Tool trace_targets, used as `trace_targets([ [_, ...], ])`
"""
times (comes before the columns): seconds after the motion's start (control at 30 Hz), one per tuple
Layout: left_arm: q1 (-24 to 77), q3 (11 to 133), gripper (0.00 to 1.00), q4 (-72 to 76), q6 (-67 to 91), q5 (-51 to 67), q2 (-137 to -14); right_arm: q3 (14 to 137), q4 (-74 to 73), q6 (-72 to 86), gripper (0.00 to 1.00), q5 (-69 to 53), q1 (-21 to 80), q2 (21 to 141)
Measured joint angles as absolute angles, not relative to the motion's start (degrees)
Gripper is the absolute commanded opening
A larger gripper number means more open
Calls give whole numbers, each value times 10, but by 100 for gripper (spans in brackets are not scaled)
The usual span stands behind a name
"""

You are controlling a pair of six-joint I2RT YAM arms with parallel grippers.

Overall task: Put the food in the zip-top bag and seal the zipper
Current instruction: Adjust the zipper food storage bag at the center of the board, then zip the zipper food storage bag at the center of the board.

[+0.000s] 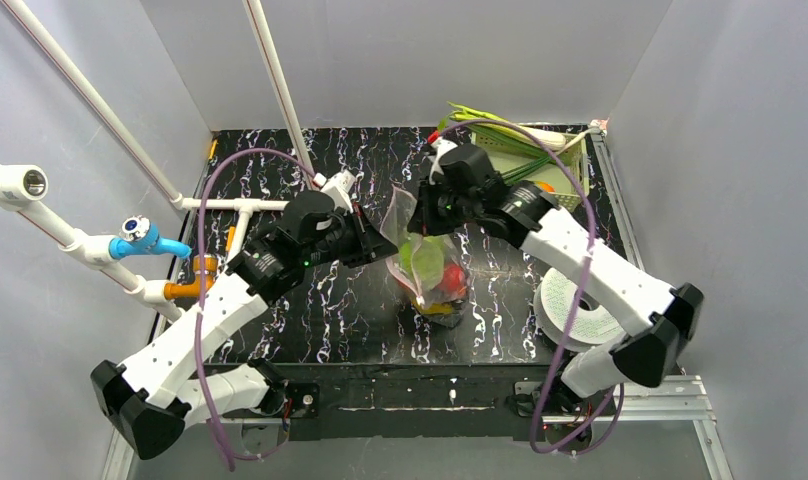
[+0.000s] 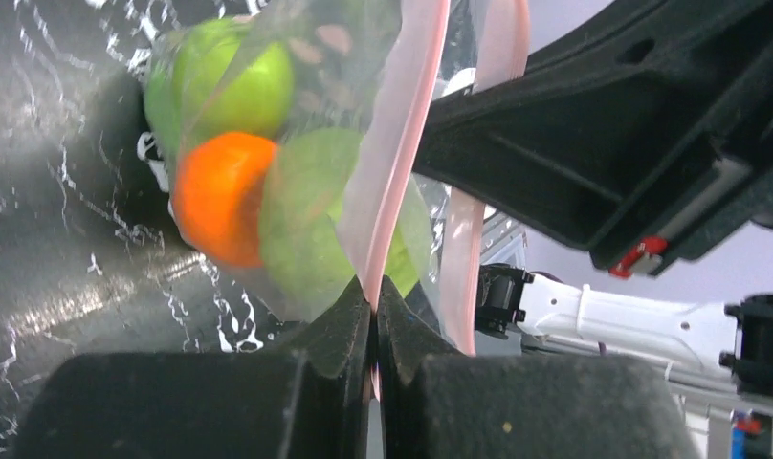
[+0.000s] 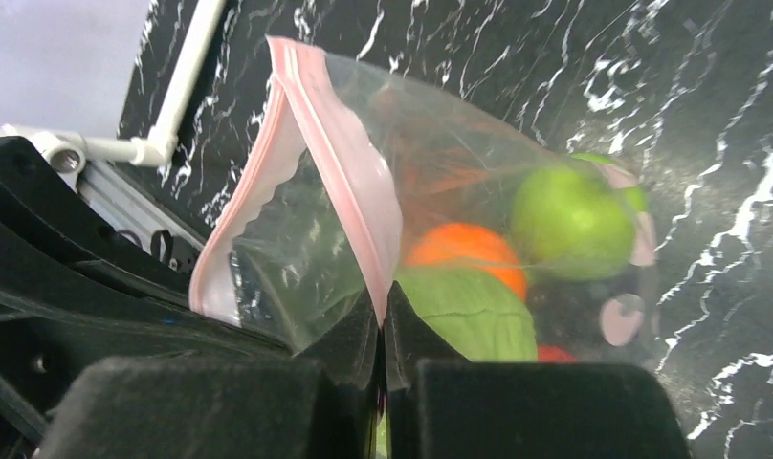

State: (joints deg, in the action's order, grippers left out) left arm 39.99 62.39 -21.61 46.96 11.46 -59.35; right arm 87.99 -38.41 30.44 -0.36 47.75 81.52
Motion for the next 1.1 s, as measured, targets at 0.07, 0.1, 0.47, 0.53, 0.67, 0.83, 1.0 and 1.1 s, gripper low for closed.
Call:
trace_targets([
  [0.07,399,614,0,-225,498,109,-606,880,-382,303,11,-23,479,842],
  [0.1,399,614,0,-229,508,107,-610,880,-381,302,17,-31,481,850],
  [0.47,399,614,0,-249,603,63,-567,830,-344,255,88,-31,521,745],
  [0.53,399,614,0,-250,620,63,-567,815,-336,237,95,-20,545,717],
  [0.67,399,603,0,-249,646,63,-563,766,-324,202,98,41,618,670],
  [0.83,399,586,0,-249,667,63,-555,711,-323,175,98,126,694,647],
  [1.0,399,590,0,-258,675,62,-557,664,-305,153,97,266,785,650],
  [1.1,399,595,0,-267,681,56,-559,662,-301,151,82,381,841,677],
])
